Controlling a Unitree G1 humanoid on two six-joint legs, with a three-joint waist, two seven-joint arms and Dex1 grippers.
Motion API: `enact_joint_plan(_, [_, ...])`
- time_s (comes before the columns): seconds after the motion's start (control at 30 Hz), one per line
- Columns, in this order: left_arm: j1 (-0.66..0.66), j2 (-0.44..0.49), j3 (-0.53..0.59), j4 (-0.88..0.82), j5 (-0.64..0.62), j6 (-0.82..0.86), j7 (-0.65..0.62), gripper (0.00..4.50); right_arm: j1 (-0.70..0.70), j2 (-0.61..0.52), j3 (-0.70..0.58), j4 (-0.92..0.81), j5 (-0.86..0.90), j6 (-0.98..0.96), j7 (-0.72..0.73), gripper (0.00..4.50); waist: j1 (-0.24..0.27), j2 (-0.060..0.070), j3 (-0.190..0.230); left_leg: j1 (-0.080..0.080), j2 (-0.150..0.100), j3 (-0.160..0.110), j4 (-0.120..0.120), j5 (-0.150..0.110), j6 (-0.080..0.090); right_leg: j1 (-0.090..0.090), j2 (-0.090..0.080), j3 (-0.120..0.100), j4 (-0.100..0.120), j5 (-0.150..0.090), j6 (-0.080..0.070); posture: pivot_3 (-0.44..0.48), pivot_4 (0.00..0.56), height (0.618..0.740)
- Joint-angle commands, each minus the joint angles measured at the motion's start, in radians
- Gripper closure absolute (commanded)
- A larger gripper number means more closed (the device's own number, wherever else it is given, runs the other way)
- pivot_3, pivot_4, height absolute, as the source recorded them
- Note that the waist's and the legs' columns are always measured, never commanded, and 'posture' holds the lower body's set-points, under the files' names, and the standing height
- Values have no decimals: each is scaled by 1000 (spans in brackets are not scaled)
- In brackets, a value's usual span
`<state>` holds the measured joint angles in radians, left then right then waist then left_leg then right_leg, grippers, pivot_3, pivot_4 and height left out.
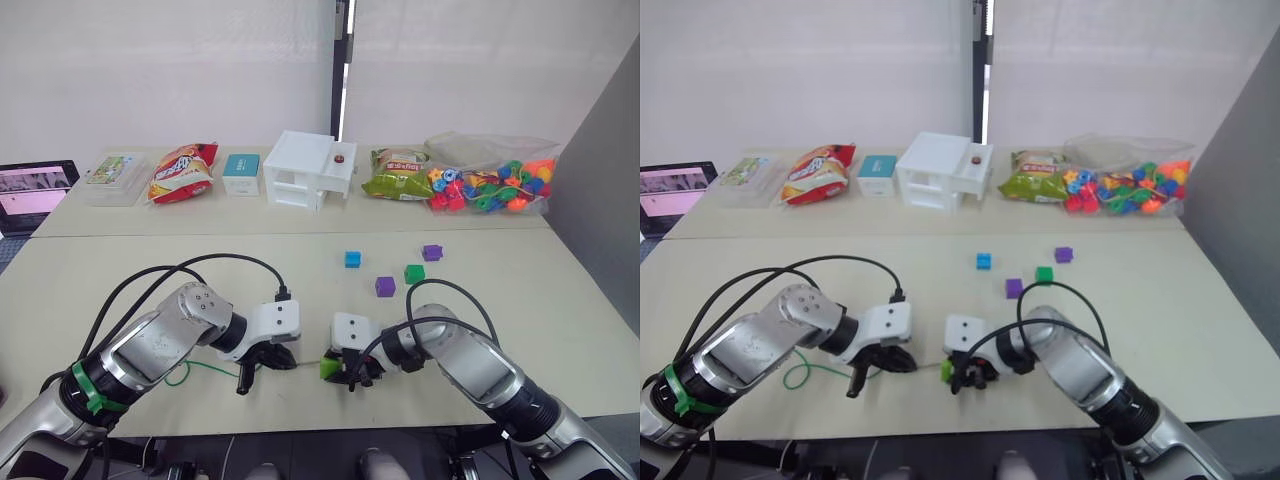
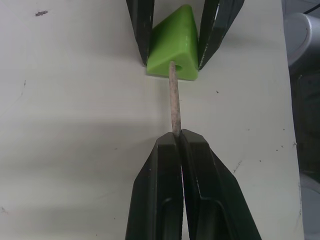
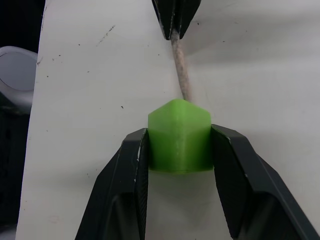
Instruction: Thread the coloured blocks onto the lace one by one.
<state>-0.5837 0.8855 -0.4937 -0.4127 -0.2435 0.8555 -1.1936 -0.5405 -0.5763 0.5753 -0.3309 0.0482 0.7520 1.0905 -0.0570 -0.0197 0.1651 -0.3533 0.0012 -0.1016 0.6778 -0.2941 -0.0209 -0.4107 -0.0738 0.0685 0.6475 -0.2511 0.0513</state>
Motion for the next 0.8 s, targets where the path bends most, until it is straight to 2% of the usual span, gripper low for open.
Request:
enact_joint_plan(0.03, [-22, 9, 9, -38, -9, -1, -22, 4500, 19, -12, 50, 13, 4, 19, 19, 3180, 1, 0, 0, 0, 0, 0, 0, 0, 0, 0, 0, 0, 0, 0, 0, 0, 150, 740])
enact_joint_plan(0.8, [-12, -37, -39, 9, 31, -60, -23, 4500, 23, -14, 55, -32, 22, 62, 11, 3180, 11, 0, 0, 0, 0, 0, 0, 0, 0, 1, 0, 0, 0, 0, 0, 0, 150, 740])
